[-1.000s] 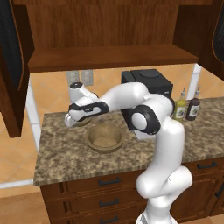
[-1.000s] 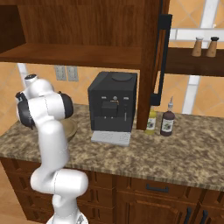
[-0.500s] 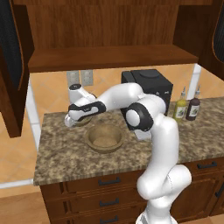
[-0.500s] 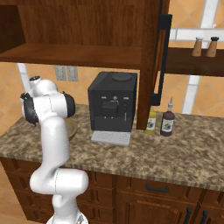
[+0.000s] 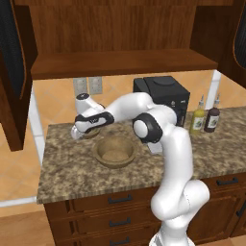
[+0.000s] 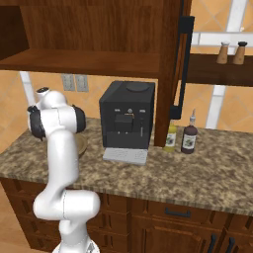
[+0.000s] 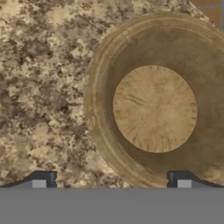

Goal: Pick up the bowls on the counter and stack them on top of one another in the open cabinet. Place the smaller bowl on top of the larger bowl.

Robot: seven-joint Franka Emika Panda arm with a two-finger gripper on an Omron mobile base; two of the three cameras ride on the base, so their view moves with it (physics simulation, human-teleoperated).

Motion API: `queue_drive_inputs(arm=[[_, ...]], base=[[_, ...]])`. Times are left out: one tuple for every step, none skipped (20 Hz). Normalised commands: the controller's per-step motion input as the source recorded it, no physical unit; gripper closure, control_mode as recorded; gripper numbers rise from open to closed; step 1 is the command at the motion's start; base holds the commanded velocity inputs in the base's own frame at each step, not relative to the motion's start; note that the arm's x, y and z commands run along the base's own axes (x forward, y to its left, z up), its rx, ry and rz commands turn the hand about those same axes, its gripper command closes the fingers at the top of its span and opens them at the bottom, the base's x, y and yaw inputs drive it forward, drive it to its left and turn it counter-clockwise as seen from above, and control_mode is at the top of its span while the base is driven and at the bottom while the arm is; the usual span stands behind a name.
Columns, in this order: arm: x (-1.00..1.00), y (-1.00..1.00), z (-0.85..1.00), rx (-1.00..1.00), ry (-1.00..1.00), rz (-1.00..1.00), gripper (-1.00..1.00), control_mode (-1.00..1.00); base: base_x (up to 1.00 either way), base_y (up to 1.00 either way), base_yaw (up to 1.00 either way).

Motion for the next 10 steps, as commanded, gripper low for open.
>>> queue_drive_inputs(arm=[[0.34,0.00,-0.11,0.00,0.00,0.00,-1.00,-1.00],[0.28,0.00,-0.16,0.00,0.00,0.00,-1.00,-1.00],[0.23,0.00,-0.24,0.00,0.00,0.00,-1.00,-1.00],[0.16,0.00,-0.31,0.00,0.00,0.00,-1.00,-1.00],[0.12,0.00,-0.35,0.00,0.01,0.00,-1.00,-1.00],[0.09,0.00,-0.40,0.00,0.01,0.00,-1.00,-1.00],[0.09,0.00,-0.37,0.00,0.01,0.00,-1.00,-1.00],[0.09,0.00,-0.27,0.00,0.00,0.00,-1.00,-1.00],[0.04,0.00,-0.12,0.00,0.00,0.00,-1.00,-1.00],[0.00,0.00,0.00,0.00,0.00,0.00,-1.00,-1.00]], base=[[0.00,0.00,0.00],[0.00,0.00,0.00],[0.00,0.00,0.00],[0.00,0.00,0.00],[0.00,0.00,0.00],[0.00,0.00,0.00],[0.00,0.00,0.00],[0.00,0.00,0.00],[0.00,0.00,0.00],[0.00,0.00,0.00]])
